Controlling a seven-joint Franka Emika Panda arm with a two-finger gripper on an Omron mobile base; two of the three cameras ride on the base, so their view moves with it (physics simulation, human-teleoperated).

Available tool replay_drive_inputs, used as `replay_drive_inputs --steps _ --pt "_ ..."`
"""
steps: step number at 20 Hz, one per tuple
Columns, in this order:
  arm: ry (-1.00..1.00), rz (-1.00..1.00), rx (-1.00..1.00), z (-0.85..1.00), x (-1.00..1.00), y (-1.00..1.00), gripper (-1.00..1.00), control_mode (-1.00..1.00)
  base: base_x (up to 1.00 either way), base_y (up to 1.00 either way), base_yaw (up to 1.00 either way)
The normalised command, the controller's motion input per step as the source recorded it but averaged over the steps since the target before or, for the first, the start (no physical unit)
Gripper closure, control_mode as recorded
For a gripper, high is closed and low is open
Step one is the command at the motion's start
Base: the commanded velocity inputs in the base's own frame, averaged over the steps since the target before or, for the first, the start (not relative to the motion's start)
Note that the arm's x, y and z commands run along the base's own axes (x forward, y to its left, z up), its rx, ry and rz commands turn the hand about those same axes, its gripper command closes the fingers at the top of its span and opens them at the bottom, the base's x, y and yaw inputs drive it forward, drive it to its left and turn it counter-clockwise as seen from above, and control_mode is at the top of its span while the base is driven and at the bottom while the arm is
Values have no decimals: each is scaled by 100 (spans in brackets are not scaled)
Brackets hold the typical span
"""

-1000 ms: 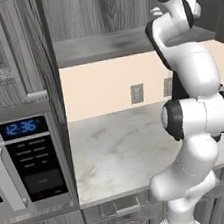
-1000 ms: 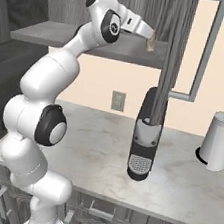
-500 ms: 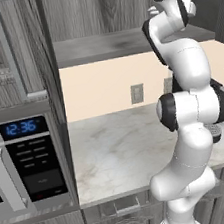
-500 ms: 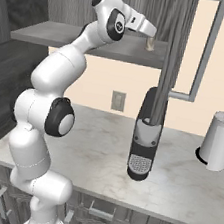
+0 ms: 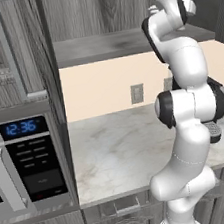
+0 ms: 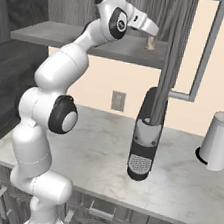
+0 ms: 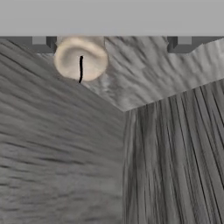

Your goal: Get the candle and the beer from the cabinet and move them to the dining counter.

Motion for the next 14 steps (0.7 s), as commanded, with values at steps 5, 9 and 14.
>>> replay_drive_inputs --steps 5,9,14 --pt "1 0 0 0 0 -8 -100 -100 0 0 0" --pt "0 0 0 0 0 -5 -100 -100 0 0 0" --pt "1 0 0 -1 0 -9 -100 -100 0 0 0"
